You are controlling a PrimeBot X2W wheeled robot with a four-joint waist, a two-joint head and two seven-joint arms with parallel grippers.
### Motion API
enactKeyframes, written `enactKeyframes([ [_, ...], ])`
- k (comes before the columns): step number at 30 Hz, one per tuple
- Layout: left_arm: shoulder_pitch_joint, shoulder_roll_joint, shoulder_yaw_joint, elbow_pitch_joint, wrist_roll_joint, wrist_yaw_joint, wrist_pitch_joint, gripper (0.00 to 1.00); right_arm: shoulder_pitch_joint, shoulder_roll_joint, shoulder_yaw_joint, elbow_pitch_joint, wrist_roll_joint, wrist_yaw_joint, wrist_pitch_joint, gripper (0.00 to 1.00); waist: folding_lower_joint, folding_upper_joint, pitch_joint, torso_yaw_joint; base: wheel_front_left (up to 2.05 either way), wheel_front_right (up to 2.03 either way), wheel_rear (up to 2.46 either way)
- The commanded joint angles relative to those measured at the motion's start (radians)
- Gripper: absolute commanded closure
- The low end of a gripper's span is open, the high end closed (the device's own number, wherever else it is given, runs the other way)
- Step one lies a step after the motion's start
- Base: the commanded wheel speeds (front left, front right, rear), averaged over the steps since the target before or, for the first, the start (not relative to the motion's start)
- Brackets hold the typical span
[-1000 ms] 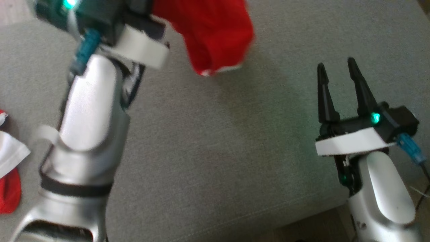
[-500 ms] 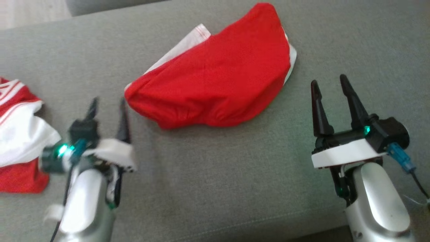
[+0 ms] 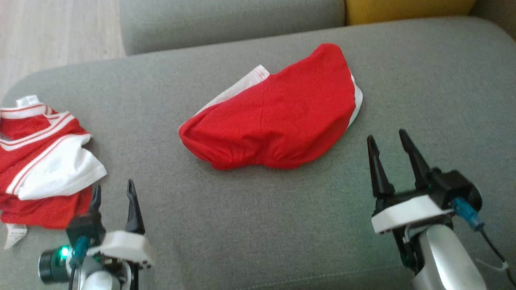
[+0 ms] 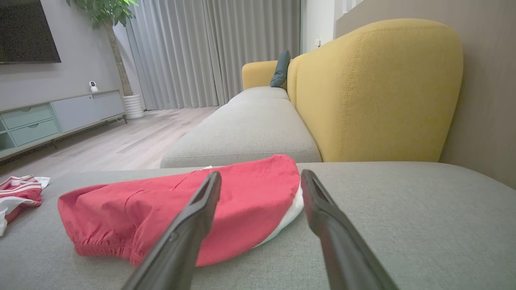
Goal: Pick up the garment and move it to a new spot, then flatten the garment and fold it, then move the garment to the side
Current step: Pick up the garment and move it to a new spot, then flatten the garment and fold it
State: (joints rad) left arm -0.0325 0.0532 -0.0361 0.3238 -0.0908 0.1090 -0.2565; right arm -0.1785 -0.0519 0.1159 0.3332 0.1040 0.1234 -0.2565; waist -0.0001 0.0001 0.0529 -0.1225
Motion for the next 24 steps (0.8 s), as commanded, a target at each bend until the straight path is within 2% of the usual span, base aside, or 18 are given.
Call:
enactKeyframes([
  [1,-0.028,0.005,0.035,-0.037,-0.002,-0.002,-0.005,0.0,-0.017,0.002,0.023,-0.028,-0.004,0.007,-0.005,0.0,0.0001,-0.0001,-0.012,0.005,0.0,0.0,0.0],
  [13,0.006,-0.003,-0.029,-0.042,-0.031,-0.002,-0.005,0.0,0.016,0.002,0.04,0.049,-0.017,0.007,-0.005,0.0,0.0001,-0.0001,-0.009,0.049,0.0,0.0,0.0],
  [24,-0.055,-0.003,-0.123,-0.035,-0.041,-0.018,-0.005,0.0,-0.115,0.002,0.1,0.287,-0.055,0.007,-0.005,0.0,0.0001,-0.0001,0.091,0.174,0.0,0.0,0.0],
])
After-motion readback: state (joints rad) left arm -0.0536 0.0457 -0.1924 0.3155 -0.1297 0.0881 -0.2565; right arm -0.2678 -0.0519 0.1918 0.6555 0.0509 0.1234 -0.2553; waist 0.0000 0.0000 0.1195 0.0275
